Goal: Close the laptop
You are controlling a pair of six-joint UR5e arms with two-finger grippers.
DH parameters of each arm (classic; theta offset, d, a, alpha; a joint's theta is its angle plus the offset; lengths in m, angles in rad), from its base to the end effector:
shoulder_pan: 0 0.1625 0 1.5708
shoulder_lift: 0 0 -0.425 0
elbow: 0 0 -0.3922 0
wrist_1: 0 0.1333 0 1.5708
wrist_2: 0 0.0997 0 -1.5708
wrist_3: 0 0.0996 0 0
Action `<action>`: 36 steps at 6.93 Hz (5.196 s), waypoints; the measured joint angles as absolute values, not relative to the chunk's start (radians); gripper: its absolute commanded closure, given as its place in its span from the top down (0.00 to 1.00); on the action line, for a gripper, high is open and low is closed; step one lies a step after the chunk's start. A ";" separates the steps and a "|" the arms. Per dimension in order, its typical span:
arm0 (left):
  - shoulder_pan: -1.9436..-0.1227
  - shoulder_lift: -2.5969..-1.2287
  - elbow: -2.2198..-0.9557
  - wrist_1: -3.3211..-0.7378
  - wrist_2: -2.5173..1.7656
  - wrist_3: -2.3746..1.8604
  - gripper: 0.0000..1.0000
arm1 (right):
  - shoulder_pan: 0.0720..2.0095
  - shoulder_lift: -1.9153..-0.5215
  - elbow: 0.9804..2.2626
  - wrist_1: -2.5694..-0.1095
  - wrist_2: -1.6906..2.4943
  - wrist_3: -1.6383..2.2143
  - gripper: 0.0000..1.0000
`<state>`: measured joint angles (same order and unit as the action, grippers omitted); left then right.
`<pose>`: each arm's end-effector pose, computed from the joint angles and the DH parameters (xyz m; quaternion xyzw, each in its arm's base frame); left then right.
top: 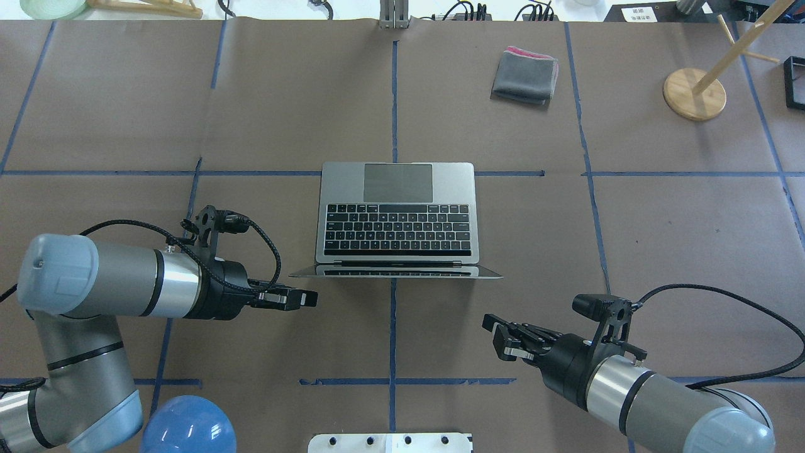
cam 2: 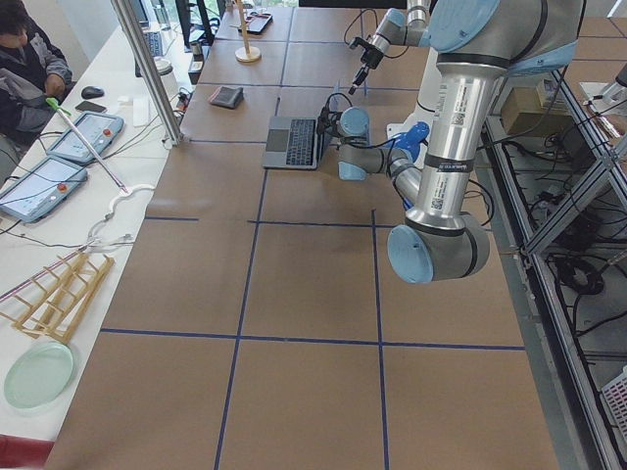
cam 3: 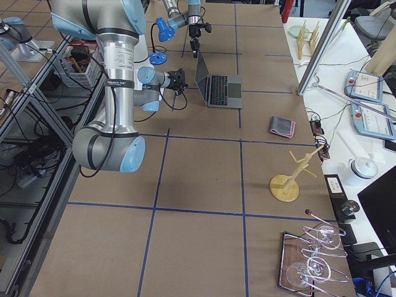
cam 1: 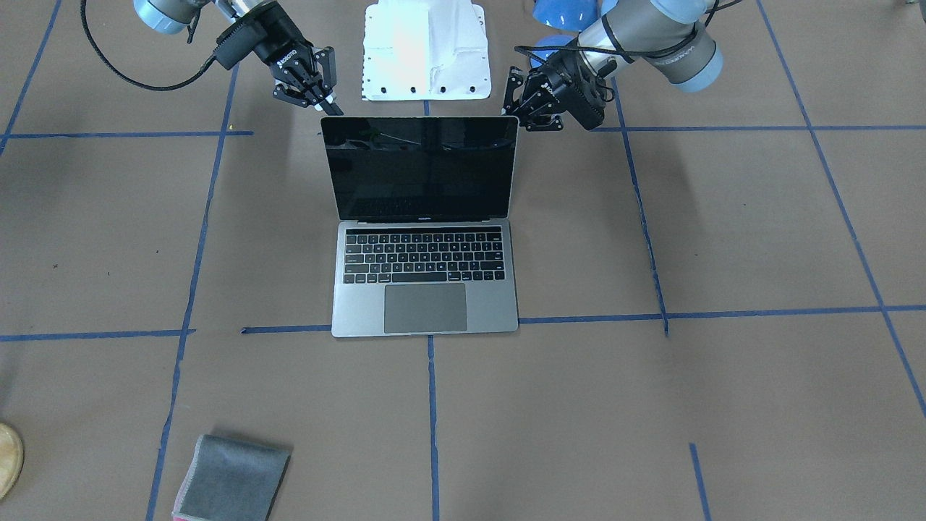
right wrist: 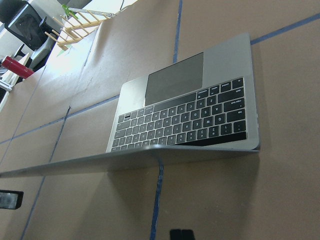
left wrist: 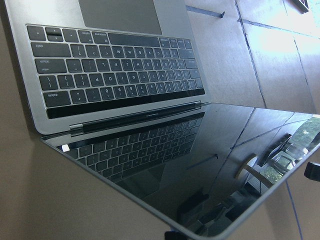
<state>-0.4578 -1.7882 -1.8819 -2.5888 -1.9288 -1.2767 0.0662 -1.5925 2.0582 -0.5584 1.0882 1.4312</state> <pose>0.4284 -0.3208 0.2823 0.1338 0.6861 0.0664 0.7120 -0.4254 -0.2081 0.3202 0.2429 -0.6325 0.1345 0.7231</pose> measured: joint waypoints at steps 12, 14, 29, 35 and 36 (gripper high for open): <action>-0.559 -1.831 -1.854 -2.571 -1.927 -1.278 0.00 | 0.183 -1.543 2.041 -0.557 1.091 1.431 0.01; -0.579 -1.835 -1.845 -2.568 -1.927 -1.277 0.00 | 0.230 -1.481 1.983 -0.558 1.096 1.431 0.01; -0.620 -2.078 -1.382 -2.568 -1.907 -1.264 0.00 | 0.455 -1.171 1.515 -0.622 1.340 1.481 0.18; -0.747 -2.077 -1.423 -2.374 -2.107 -1.258 1.00 | 0.723 -1.172 1.716 -1.049 1.885 1.407 1.00; -0.799 -2.040 -1.467 -2.288 -2.136 -1.222 0.99 | 0.774 -1.206 1.747 -1.120 1.952 1.316 1.00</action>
<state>-0.7986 -2.0397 -1.4668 -2.2878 -2.1362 -1.2218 0.7736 -1.2056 1.7468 -1.1203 1.9518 1.3164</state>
